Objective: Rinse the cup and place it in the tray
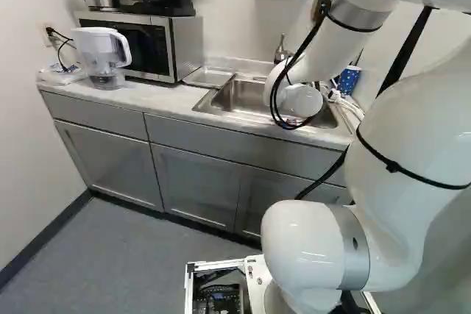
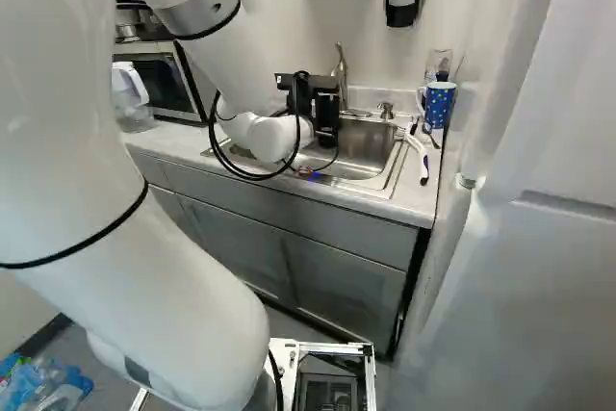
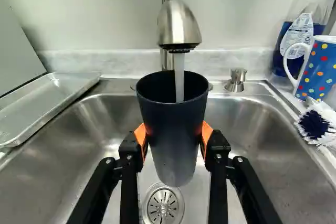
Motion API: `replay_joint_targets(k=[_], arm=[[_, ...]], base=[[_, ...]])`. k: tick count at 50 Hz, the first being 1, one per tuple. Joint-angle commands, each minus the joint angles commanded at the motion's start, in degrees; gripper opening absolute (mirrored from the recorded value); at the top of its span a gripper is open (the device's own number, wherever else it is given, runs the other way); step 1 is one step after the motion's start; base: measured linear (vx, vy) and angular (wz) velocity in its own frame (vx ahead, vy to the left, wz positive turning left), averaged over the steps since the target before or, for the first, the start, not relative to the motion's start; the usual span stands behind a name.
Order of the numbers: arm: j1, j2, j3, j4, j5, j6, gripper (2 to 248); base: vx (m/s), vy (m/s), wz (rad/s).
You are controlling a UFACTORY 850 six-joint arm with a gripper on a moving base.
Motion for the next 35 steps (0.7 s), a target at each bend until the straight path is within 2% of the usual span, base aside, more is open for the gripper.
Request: replay_joint_targets(k=[35], arm=[[0.00, 0.00, 0.00, 0.00, 0.00, 0.00, 120]], base=[[0.000, 0.000, 0.000]])
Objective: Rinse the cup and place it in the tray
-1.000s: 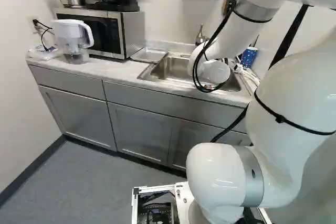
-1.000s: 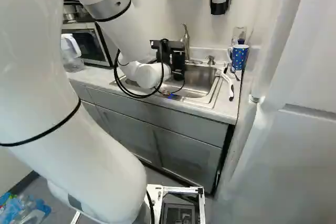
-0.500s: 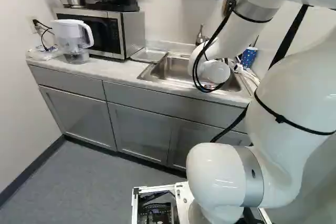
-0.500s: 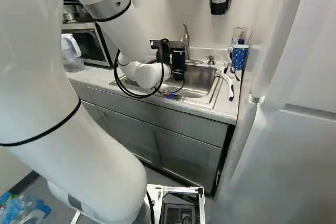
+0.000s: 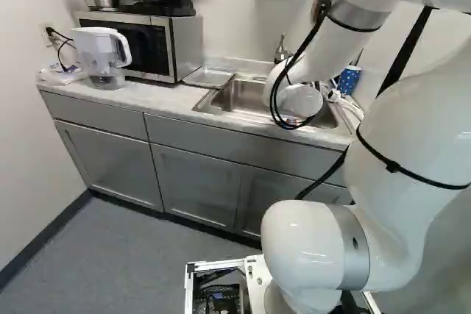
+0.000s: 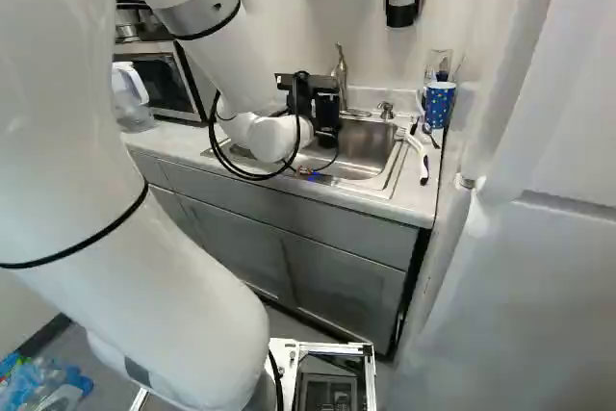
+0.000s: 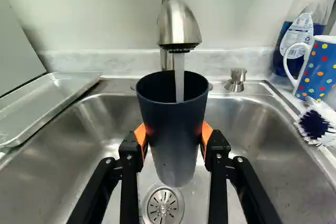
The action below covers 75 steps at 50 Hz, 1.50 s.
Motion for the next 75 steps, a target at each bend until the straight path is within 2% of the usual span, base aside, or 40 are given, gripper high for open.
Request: replay_joint_targets(k=[75], arm=[[0.00, 0.00, 0.00, 0.00, 0.00, 0.00, 120]], base=[[0.000, 0.000, 0.000]])
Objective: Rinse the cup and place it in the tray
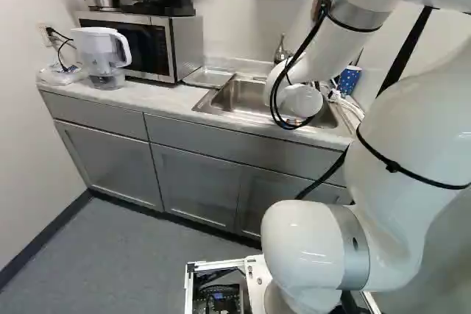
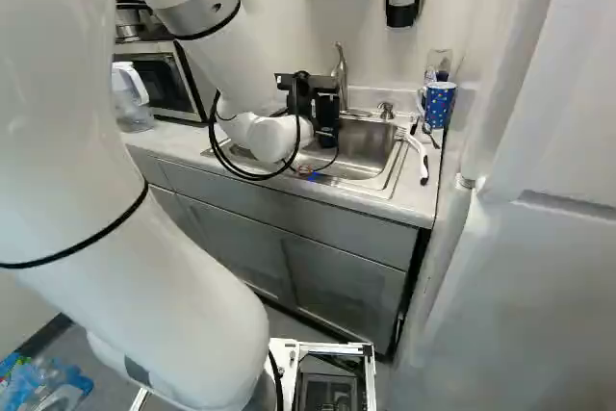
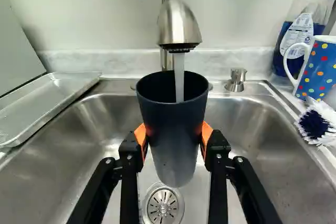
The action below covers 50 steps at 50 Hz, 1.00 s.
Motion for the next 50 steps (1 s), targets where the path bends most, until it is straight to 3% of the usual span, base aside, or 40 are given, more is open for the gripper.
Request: replay_joint_targets(k=[50], arm=[[0.00, 0.00, 0.00, 0.00, 0.00, 0.00, 120]], base=[[0.000, 0.000, 0.000]])
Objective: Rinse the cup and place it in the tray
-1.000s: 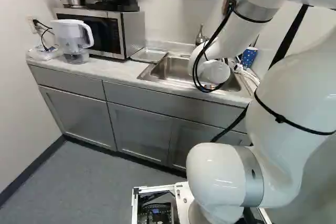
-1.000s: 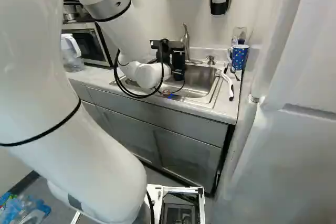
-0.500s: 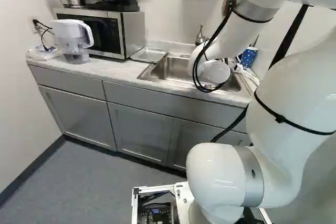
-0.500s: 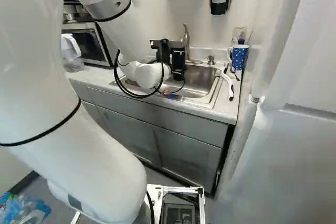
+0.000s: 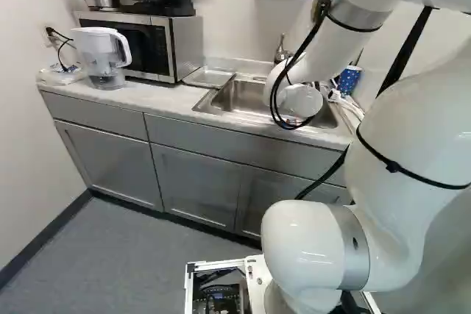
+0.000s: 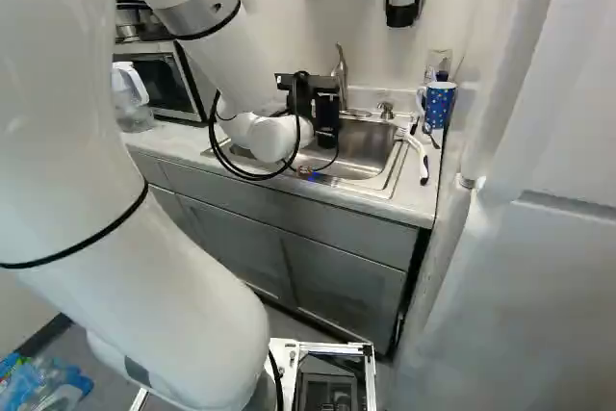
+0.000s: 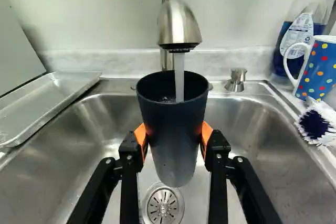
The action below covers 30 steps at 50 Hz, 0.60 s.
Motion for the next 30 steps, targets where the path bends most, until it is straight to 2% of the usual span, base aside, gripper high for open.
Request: replay_joint_targets(k=[19, 30], arm=[[0.06, 0.01, 0.01, 0.00, 0.00, 0.00, 120], [1.61, -0.30, -0.30, 0.00, 0.00, 0.00, 120]], base=[[0.000, 0.000, 0.000], [0.000, 0.000, 0.000]])
